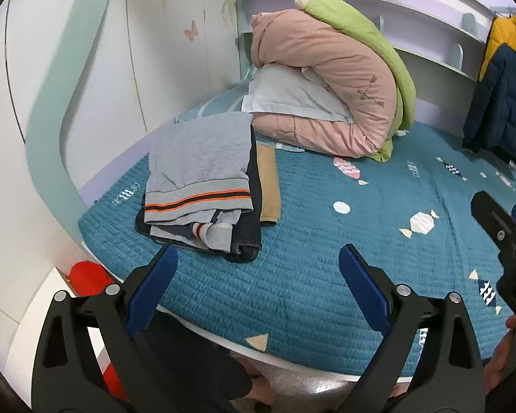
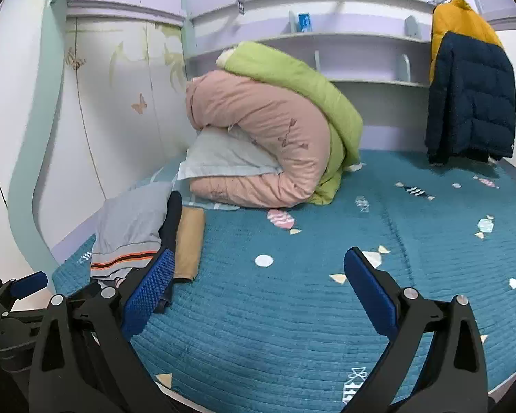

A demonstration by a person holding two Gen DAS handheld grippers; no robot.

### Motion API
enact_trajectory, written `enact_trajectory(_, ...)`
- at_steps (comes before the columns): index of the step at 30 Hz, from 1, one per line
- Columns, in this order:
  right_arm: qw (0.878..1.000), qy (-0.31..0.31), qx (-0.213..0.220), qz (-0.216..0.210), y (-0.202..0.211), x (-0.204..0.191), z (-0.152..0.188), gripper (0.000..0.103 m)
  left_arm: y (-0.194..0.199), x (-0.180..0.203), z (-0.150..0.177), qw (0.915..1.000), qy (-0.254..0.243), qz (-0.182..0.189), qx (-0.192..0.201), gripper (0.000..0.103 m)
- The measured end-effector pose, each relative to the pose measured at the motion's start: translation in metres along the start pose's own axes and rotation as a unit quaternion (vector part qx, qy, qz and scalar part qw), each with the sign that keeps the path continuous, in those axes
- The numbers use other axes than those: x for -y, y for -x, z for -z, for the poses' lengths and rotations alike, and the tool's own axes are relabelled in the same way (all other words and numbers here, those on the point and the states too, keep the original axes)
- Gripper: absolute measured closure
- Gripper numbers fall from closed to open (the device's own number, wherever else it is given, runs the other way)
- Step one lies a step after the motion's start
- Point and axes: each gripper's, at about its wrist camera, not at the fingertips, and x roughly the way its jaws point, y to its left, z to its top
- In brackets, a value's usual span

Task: Fold large clothes

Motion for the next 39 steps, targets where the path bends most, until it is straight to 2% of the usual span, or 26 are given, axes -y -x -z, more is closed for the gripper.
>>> enact_trajectory(4, 1.000, 0.009, 0.015, 0.020, 0.011, 0.004, 0.007, 0.008, 0.014, 0.007, 0.008, 0.9999, 0.002, 0.005, 0.015, 0.005)
enact_trajectory(24, 0.993, 0.010, 0.103, 0.052, 0.063, 0.017, 0.010, 0.007, 0.068, 0.030, 0.016, 0.9956, -0.013, 0.015, 0.091, 0.005)
enact_trajectory(36, 0.989, 0.025, 0.123, 0.072, 0.077, 0.023, 0.013, 0.008, 0.075, 0.024, 0.013, 0.9947, 0.002, 0.024, 0.100, 0.005)
enact_trajectory(39, 0.990, 0.022, 0.125, 0.065, 0.078, 0.024, 0.013, 0.008, 0.075, 0.023, 0.013, 0.9944, 0.001, 0.029, 0.102, 0.005)
